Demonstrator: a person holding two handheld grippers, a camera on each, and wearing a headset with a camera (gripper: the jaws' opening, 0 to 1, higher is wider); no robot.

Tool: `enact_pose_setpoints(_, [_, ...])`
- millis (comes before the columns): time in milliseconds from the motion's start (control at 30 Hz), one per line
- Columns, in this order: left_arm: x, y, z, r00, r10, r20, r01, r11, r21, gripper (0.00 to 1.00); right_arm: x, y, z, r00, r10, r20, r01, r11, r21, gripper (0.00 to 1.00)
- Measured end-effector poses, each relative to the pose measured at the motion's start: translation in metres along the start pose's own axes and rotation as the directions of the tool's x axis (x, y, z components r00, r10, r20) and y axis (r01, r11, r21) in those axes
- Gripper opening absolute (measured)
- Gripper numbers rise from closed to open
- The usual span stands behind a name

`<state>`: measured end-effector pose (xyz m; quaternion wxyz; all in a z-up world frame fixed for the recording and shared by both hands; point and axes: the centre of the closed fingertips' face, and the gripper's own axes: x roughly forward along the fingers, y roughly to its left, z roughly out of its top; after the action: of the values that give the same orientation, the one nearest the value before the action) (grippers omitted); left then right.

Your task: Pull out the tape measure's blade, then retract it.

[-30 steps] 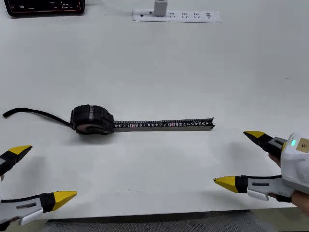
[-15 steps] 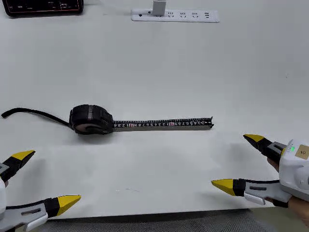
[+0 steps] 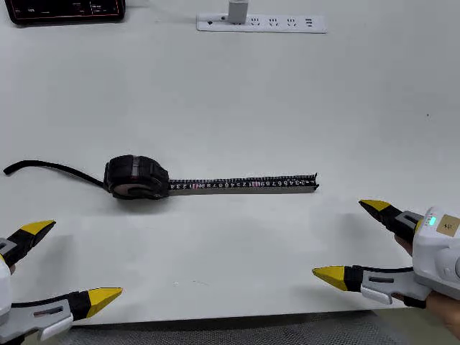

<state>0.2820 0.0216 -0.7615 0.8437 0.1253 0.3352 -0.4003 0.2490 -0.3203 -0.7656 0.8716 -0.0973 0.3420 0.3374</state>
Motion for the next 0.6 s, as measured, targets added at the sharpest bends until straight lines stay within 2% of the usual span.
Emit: enact_pose_setpoints(600, [-0.0005,0.0016,0.001,1.0,0.007,0.007,-0.007,1.0,-0.013,0.86,0.0016,0.0019,0.002,1.0,0.006,0.002,-0.006,1.0,-0.005,0.85])
